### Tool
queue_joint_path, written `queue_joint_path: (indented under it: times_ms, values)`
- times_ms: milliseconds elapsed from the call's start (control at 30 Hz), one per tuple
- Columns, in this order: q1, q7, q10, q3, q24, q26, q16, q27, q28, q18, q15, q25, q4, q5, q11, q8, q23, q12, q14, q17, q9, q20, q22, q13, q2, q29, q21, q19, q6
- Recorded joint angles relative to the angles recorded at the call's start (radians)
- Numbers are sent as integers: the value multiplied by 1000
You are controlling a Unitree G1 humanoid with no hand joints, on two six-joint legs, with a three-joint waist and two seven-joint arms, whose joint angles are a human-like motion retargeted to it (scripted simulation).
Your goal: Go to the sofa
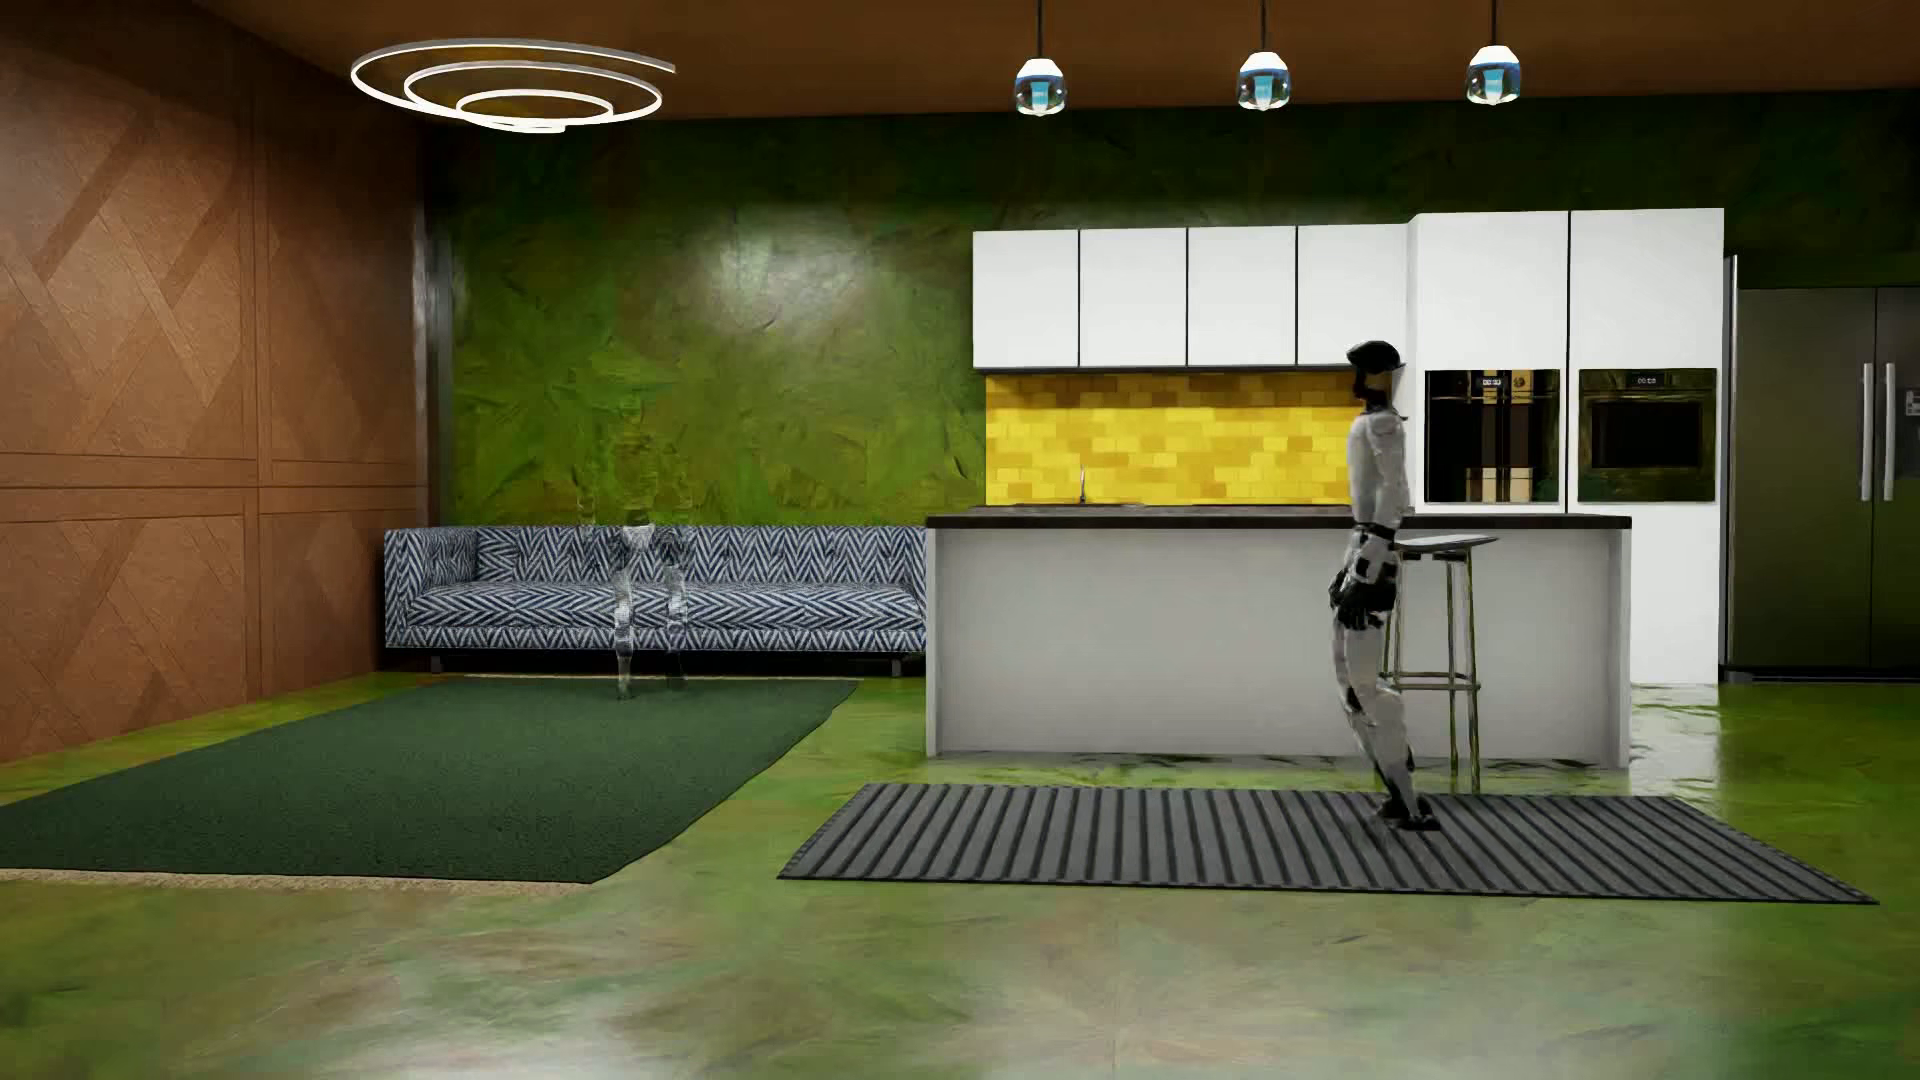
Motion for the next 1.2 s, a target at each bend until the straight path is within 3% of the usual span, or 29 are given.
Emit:
queue_joint_path:
  times_ms: [33,67,100,133,167,200,267,300,500,600,633,667,733,800,833,867,967,1000,1067,1100,1167,1200]
  values:
    - [-27,0,23,-26,0,0,3,0,0,0,16,0,4,10,14,0,2,6,-24,3,-4,67,13,-8,-25,0,5,0,1]
    - [12,0,-65,31,0,0,-2,0,0,0,9,0,6,25,26,0,-8,38,-75,-1,-18,96,9,13,-16,0,2,0,15]
    - [-41,0,266,-5,0,0,5,0,0,0,21,0,-2,18,36,0,-17,34,-201,-5,-2,74,5,0,-22,0,5,0,3]
    - [-87,0,334,-2,0,0,5,0,0,0,12,0,1,23,53,0,-33,45,-226,-8,8,80,6,-2,-15,0,10,0,4]
    - [-156,0,455,11,0,0,7,0,0,0,-42,0,13,34,37,0,-61,55,-217,-13,23,75,-4,0,15,0,-17,0,13]
    - [-199,0,574,14,0,0,-7,0,0,0,-67,0,28,46,44,0,-64,65,-190,-28,57,96,21,-18,62,0,25,0,27]
    - [-310,0,706,96,0,0,-15,0,0,0,-115,0,31,18,30,0,-68,95,-174,-32,64,89,13,-44,113,0,24,0,19]
    - [-387,0,689,137,0,0,-8,0,0,0,-142,0,31,5,14,0,-60,102,-168,-25,55,79,17,-70,117,0,17,0,0]
    - [-610,0,388,248,0,0,1,0,0,0,-356,0,58,-32,-65,0,-104,148,42,-31,77,99,103,-150,360,0,-38,0,-8]
    - [-661,0,526,309,0,0,13,0,0,0,-290,0,58,-71,-41,0,-73,156,31,-35,78,84,108,-142,435,0,5,0,-21]
    - [-668,0,590,321,0,0,14,0,0,0,-199,0,39,-104,6,0,-34,145,6,-17,75,58,128,-123,430,0,5,0,-48]
    - [-626,0,640,316,0,0,20,0,0,0,-67,0,23,-116,96,0,-49,141,-33,-17,79,72,127,-77,435,0,1,0,-52]
    - [-536,0,648,244,0,0,3,0,0,0,226,0,-18,-133,416,0,-19,126,-115,-15,71,116,122,-28,292,0,42,0,-46]
    - [-404,0,603,176,0,0,-3,0,0,0,222,0,-38,-129,808,0,-2,98,-178,-26,78,121,63,7,59,0,75,0,-28]
    - [-323,0,550,95,0,0,-7,0,0,0,219,0,-38,-101,878,0,7,82,-180,-18,90,140,20,32,-44,0,24,0,-7]
    - [-243,0,490,30,0,0,-1,0,0,0,223,0,-36,-88,851,0,-12,63,-186,-29,90,132,-24,64,-146,0,3,0,10]
    - [33,0,321,-123,0,0,20,0,0,0,440,0,-3,-57,346,0,13,36,-223,-50,100,183,-136,109,-302,0,50,0,49]
    - [96,0,288,-158,0,0,31,0,0,0,375,0,0,-60,168,0,5,16,-263,-56,91,186,-164,129,-337,0,46,0,50]
    - [208,0,264,-179,0,0,48,0,0,0,-79,0,-2,-58,-21,0,36,-30,-343,-51,70,194,-179,150,-374,0,52,0,54]
    - [234,0,279,-210,0,0,41,0,0,0,-130,0,1,-69,-9,0,43,-38,-358,-51,66,219,-169,154,-397,0,73,0,56]
    - [275,0,358,-240,0,0,20,0,0,0,287,0,33,-39,92,0,56,-30,-251,-46,68,246,-124,163,-460,0,90,0,88]
    - [268,0,460,-248,0,0,-2,0,0,0,399,0,68,-12,179,0,72,-3,-100,-44,74,257,-90,156,-461,0,104,0,119]
